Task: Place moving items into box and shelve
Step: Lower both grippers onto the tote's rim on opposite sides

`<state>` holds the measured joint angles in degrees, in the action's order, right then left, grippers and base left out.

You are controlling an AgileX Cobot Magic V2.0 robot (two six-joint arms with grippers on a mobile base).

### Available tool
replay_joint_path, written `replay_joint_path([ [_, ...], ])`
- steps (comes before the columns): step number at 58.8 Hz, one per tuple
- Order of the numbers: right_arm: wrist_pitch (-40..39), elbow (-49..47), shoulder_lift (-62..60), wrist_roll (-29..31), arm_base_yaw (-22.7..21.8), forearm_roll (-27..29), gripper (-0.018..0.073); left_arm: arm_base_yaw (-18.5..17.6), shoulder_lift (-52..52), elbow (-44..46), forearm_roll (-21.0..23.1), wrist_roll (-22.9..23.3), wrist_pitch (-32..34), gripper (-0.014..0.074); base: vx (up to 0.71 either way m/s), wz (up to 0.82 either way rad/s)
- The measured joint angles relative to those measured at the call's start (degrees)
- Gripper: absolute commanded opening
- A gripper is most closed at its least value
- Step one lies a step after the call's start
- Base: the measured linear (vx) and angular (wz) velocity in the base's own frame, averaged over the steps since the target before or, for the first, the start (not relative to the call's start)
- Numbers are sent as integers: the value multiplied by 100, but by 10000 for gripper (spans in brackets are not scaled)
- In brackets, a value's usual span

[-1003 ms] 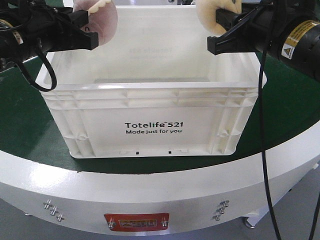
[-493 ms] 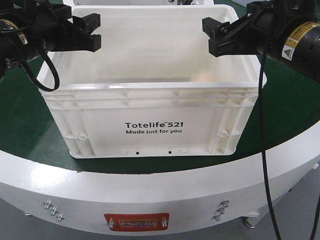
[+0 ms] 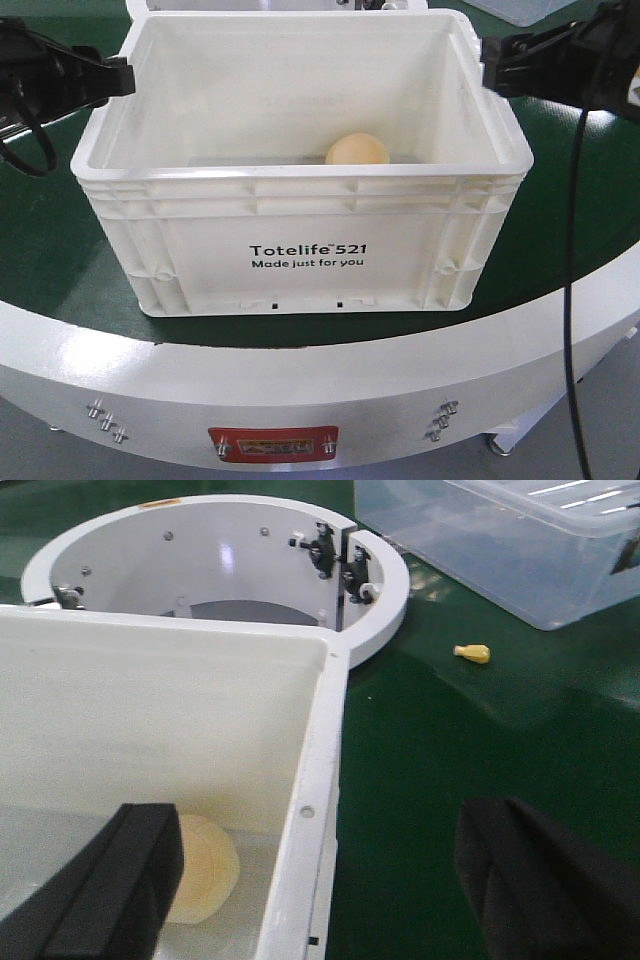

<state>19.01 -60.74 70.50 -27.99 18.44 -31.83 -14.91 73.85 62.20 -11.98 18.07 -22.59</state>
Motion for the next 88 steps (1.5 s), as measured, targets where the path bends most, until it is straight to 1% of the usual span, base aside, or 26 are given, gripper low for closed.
replay_joint_path([
  [7, 766, -699, 206, 13, -10, 65, 594, 0, 231, 526, 16, 7, -536, 503, 0, 0],
  [12, 1181, -1160, 430, 218, -23, 298, 594, 0, 440, 977, 24, 7, -825, 503, 0, 0],
  [16, 1438, -1538, 640, 566, -28, 653, 594, 0, 623, 1321, 24, 7, -1053, 503, 0, 0],
  [25, 2023, -2226, 1195, 1584, -28, 1688, 594, 0, 1074, 1922, 36, 7, -1523, 503, 0, 0],
  [32, 2334, -2553, 1546, 1894, -28, 2018, 594, 0, 1363, 2127, 40, 7, -1786, 503, 0, 0],
  [44, 2682, -2674, 1892, 1926, -28, 2077, 592, 0, 1732, 2160, 52, 7, -2187, 503, 0, 0],
  [50, 2818, -2674, 2009, 1905, -28, 2089, 592, 0, 1826, 2160, 65, 7, -2275, 503, 0, 0],
  [63, 2880, -2674, 2181, 1690, -28, 2093, 592, 0, 1859, 2160, 175, 7, -2278, 503, 0, 0],
  [76, 3015, -2692, 2338, 1640, -28, 2100, 592, 0, 1859, 2160, 191, 7, -2278, 503, 0, 0],
  [88, 3086, -2692, 2381, 1610, -28, 2270, 580, 0, 1859, 2160, 194, 7, -2328, 503, 0, 0],
])
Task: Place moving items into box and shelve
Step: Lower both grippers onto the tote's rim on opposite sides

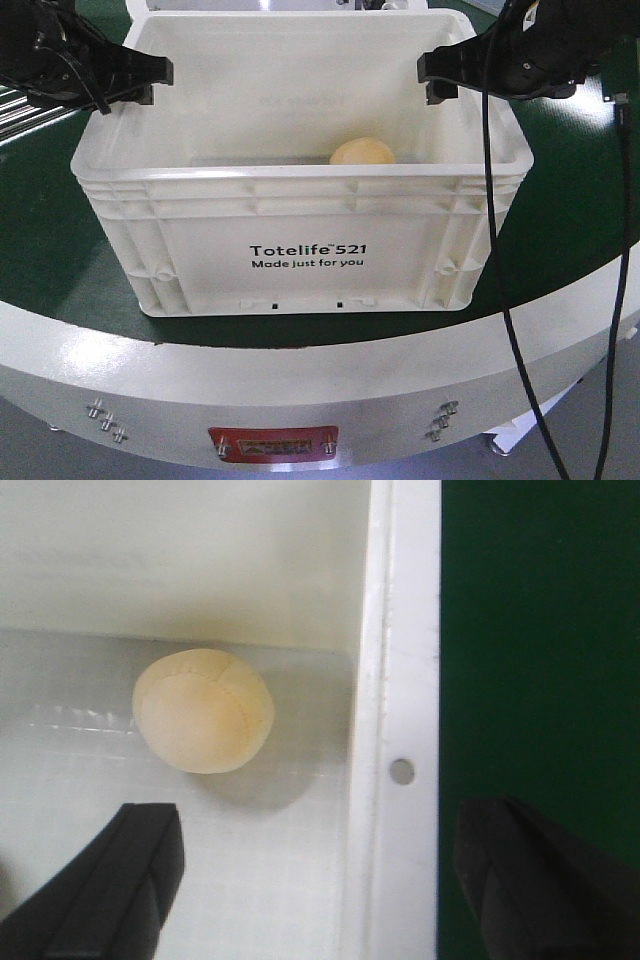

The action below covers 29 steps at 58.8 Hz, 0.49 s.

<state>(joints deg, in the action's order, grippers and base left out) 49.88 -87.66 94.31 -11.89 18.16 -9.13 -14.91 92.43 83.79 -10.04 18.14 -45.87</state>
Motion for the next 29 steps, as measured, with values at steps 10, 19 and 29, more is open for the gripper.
replay_joint_path([
  [10, 109, -6, 0, -57, 0, 24, 571, 0, 0, 0, 0, 0, -78, 503, 0, 0],
  [19, 161, -6, 0, -86, -84, 18, 571, 0, 0, 0, 0, 5, -107, 503, 0, 0],
  [29, 265, -6, 62, -54, -349, 118, 571, 0, 0, 0, 0, 5, -107, 503, 0, 0],
])
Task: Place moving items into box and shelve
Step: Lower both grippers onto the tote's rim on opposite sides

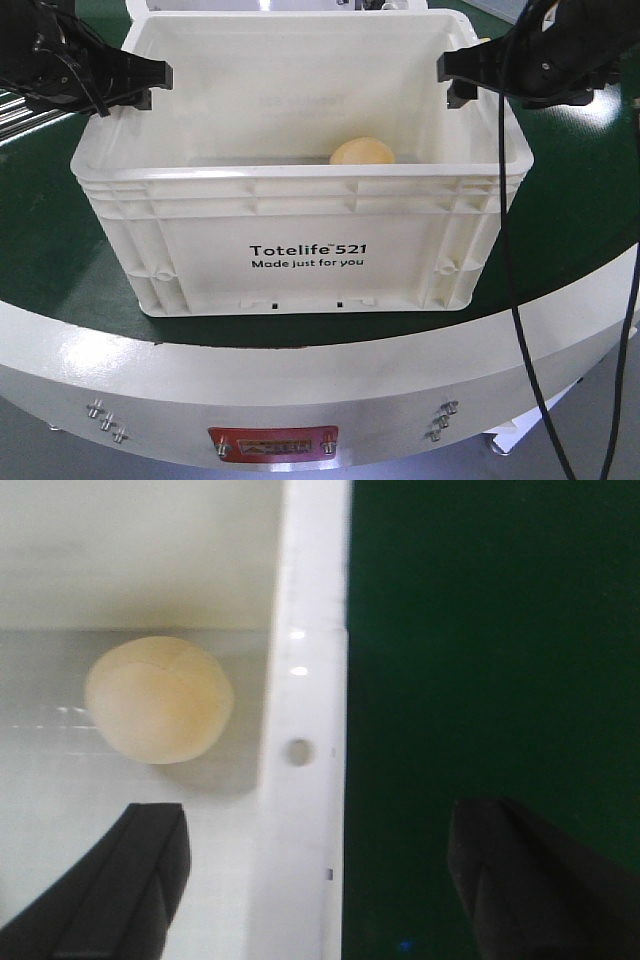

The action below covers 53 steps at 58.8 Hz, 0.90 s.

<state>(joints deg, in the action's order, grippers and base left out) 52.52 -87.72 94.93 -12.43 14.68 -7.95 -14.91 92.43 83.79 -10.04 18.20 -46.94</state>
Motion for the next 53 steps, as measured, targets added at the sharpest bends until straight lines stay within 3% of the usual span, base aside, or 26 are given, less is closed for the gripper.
replay_joint_path([
  [16, 70, 0, 105, 380, -68, 409, 571, 0, 0, 0, 0, 0, 0, 503, 0, 0],
  [38, 76, 0, 110, 640, -68, 415, 562, 0, 0, 0, 0, 0, 0, 503, 0, 0],
  [46, 152, 0, 177, 676, -68, 415, 503, 0, 0, 0, 0, 0, 0, 503, 0, 0],
  [53, 173, 0, 204, 681, -68, 415, 368, 0, 0, 0, 0, 0, 0, 503, 0, 0],
])
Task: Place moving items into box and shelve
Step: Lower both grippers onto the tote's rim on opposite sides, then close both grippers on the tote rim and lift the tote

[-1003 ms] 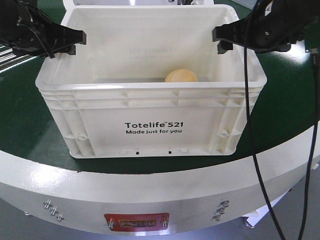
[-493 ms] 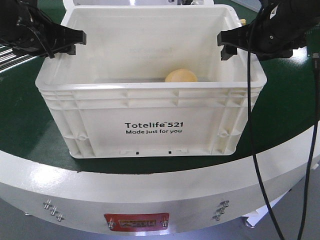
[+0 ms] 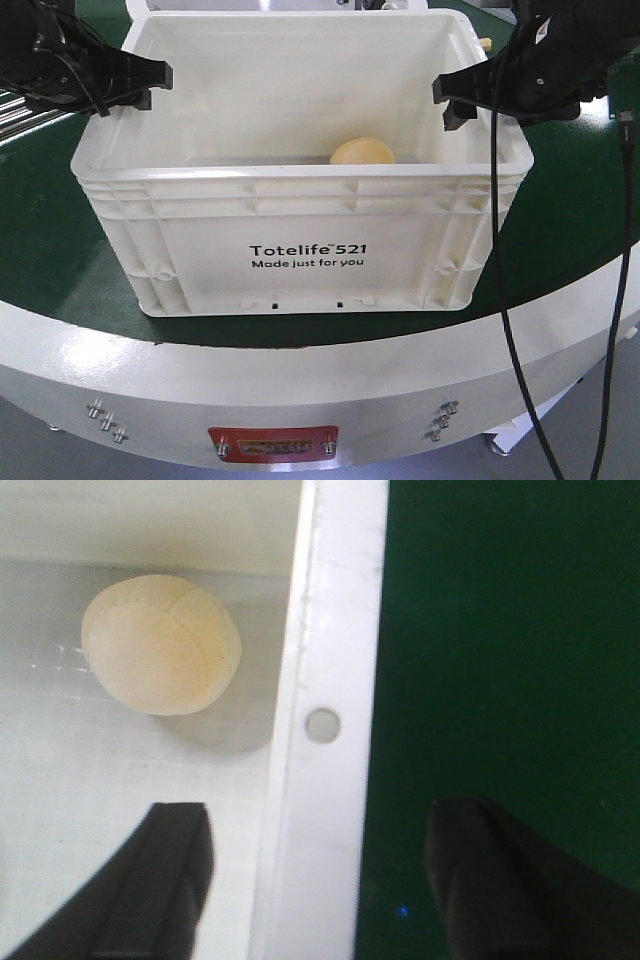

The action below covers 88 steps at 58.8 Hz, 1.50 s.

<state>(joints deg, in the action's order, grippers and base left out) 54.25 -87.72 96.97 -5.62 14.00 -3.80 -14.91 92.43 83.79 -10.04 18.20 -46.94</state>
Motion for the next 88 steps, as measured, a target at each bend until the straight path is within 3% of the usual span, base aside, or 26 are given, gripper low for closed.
replay_joint_path([
  [14, -6, 0, 4, 6, 18, 65, -23, 0, 0, 0, 4, 0, -40, 503, 0, 0],
  [46, -6, 0, 4, 6, 18, 71, -15, 0, 31, 0, 4, 0, -69, 503, 0, 0],
  [54, -10, 0, 4, 6, 18, 78, -15, 0, 145, 7, 4, 0, -245, 468, 0, 0],
  [61, -17, 0, 4, 6, 18, 78, -15, 0, 145, 17, 12, 0, -246, 347, 0, 0],
  [72, -23, 0, 4, 6, 18, 78, -15, -11, 145, 17, 172, 16, -221, -29, 0, 0],
  [88, -34, 0, 4, 6, 18, 74, -15, -11, 145, 17, 178, 20, -192, -24, 0, 0],
])
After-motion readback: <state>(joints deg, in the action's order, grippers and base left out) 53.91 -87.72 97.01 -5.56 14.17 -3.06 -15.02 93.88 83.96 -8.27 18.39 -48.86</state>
